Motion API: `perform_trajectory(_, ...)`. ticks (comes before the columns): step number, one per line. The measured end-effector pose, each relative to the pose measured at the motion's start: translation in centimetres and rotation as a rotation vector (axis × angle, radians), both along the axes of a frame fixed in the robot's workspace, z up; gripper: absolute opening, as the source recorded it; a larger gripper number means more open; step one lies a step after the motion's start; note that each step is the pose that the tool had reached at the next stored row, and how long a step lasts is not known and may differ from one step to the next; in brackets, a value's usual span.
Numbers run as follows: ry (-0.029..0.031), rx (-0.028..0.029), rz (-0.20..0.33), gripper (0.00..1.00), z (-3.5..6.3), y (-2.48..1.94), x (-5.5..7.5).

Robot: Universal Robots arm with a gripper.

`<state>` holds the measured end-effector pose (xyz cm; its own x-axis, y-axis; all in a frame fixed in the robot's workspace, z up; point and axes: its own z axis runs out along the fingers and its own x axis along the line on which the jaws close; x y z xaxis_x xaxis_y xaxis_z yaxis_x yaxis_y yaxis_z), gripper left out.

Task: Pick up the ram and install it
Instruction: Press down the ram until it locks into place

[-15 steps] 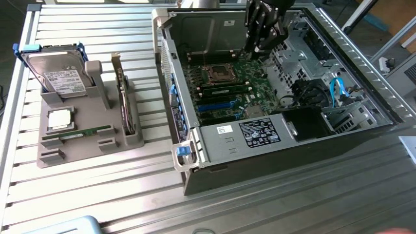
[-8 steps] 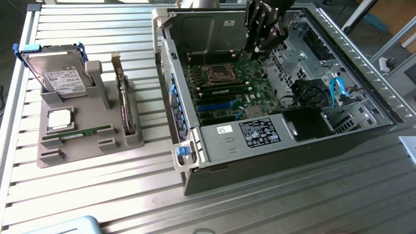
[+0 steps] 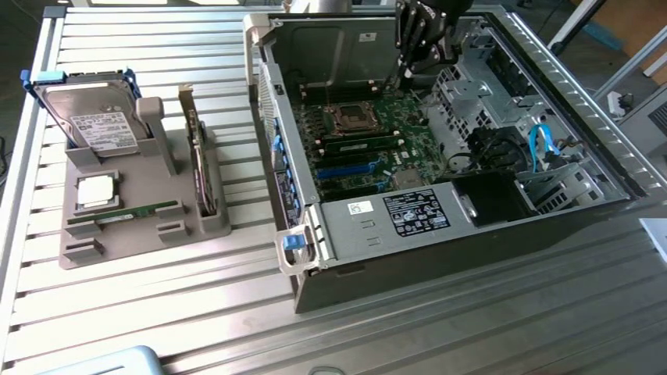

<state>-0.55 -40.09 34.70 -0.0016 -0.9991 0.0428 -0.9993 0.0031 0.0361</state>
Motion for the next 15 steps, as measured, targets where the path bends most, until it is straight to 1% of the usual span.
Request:
perform_trajectory(12, -0.0003, -0.0001, 0.0, 0.11, 0.0, 0.0, -0.02)
perform_trajectory(13, -0.0014, 0.0001, 0.001, 0.11, 0.0, 0.0, -0.06)
perform_trajectory(14, -0.0042, 0.0, 0.003, 0.11, 0.0, 0.0, -0.12)
perform_trajectory(15, -0.0055, 0.0, 0.006, 0.11, 0.0, 0.0, -0.15)
